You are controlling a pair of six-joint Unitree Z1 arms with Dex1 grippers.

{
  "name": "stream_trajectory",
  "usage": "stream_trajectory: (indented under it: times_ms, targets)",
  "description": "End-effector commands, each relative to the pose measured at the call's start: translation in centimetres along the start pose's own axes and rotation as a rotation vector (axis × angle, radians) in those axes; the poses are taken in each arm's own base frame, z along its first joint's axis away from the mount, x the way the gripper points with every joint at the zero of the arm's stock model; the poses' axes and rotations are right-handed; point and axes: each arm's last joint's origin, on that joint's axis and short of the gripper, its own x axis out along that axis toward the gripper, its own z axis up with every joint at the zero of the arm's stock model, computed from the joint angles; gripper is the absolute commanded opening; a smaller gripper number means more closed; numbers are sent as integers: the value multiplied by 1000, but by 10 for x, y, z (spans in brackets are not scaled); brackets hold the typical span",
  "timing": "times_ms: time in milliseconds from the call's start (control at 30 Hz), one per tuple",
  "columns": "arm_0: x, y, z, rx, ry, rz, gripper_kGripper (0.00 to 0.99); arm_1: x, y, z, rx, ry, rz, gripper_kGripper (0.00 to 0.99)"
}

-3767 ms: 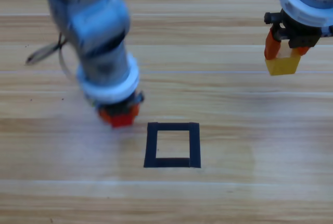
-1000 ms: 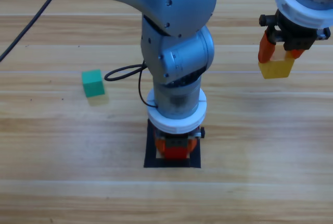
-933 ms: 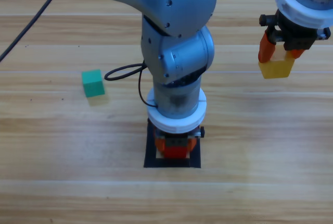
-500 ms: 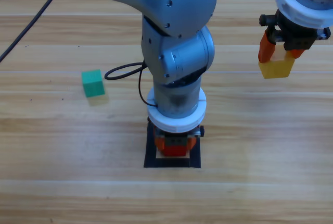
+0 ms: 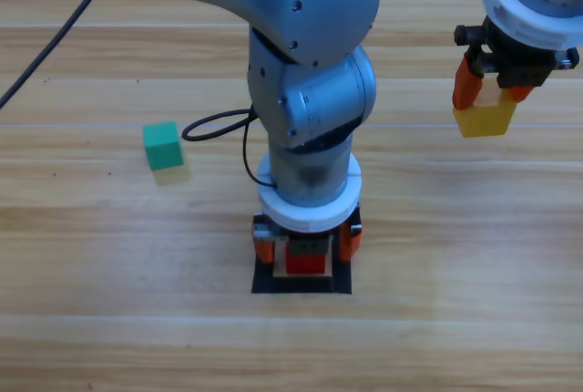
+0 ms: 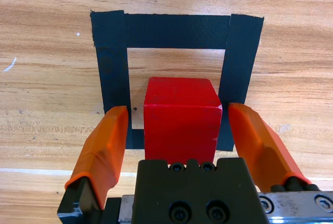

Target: Stack the blocks in the rectangular block: red at the bottom, yellow in the middle, green on top

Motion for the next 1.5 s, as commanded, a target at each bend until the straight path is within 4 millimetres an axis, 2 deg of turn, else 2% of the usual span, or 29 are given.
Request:
stream_trajectory:
  times_ms: [33, 67, 100, 200, 300, 367, 433, 500, 600, 667, 833, 1067, 1300, 1500]
  targets:
    - [-4, -12, -15, 27, -29, -1, 885, -6, -5, -1, 7, -22, 4, 149]
    - [-19, -12, -14, 21, -50, -20, 919, -9, -5, -2, 5, -27, 8, 149]
    - [-44, -10, -10, 5, -85, -50, 943, -12, -4, -4, 3, -32, 9, 149]
    - [-108, 1, -5, -6, -175, -142, 946, -15, -4, -6, 6, -34, 10, 149]
    - [-174, 31, -7, -29, -284, -205, 946, -15, 0, -9, 9, -30, 12, 149]
    - [-184, 45, -6, -47, -306, -181, 948, -18, 7, -13, 5, -35, 21, 147]
    - [-178, 62, 8, -57, -297, -127, 948, -17, 17, -19, -4, -30, 28, 147]
    - [-172, 71, 17, -64, -287, -92, 948, -12, 30, -23, -13, -16, 32, 147]
    - [-151, 86, 33, -84, -240, -26, 951, -2, 49, -29, -20, 7, 39, 149]
    - [-138, 92, 44, -94, -209, 5, 986, 4, 66, -32, -27, 20, 39, 147]
    - [-106, 107, 75, -141, -134, 67, 990, 17, 117, -38, -55, 58, 28, 149]
    - [-79, 135, 112, -163, -46, 79, 989, 47, 165, -44, -81, 99, 21, 149]
    - [-66, 166, 143, -177, -9, 75, 960, 75, 187, -46, -93, 126, -10, 149]
    - [-50, 166, 152, -179, 23, 63, 969, 90, 190, -48, -79, 143, -41, 149]
